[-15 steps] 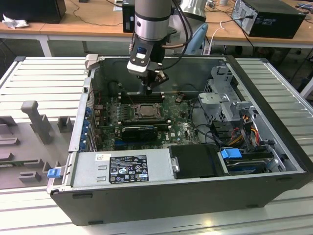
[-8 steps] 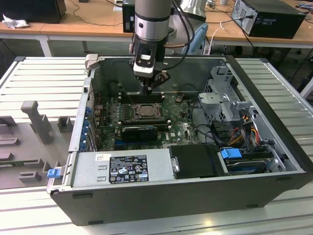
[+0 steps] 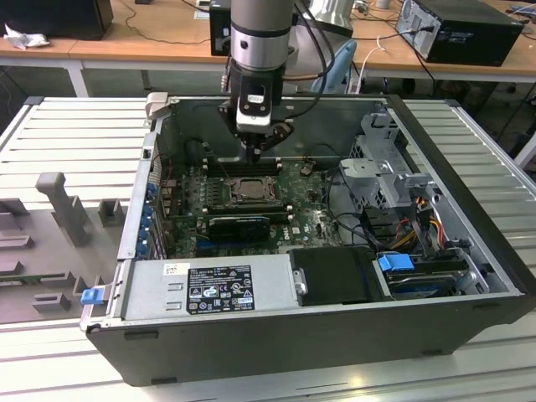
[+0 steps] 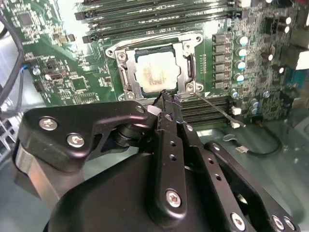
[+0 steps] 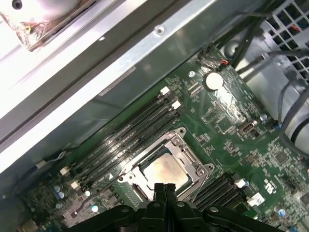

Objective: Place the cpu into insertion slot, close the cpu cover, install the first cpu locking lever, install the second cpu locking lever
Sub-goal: 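Install the first cpu locking lever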

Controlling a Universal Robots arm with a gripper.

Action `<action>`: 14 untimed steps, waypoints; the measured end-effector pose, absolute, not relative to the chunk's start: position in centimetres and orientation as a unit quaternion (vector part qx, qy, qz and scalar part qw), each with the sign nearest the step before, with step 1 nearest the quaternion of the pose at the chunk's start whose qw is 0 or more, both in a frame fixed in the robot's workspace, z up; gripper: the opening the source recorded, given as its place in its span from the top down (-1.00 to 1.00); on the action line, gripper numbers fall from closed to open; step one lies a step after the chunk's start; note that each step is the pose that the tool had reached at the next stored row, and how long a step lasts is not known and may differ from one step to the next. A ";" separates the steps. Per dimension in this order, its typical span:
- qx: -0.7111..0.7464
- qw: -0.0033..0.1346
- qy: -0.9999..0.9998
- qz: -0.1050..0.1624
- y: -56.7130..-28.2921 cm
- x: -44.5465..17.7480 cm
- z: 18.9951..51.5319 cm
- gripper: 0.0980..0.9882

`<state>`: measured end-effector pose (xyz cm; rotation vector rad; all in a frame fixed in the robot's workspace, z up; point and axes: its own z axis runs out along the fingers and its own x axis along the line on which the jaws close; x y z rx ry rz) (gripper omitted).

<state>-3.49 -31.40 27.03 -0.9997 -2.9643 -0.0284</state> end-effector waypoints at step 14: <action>-0.177 0.008 -0.984 -0.008 -31.4 -3.5 26.9 0.98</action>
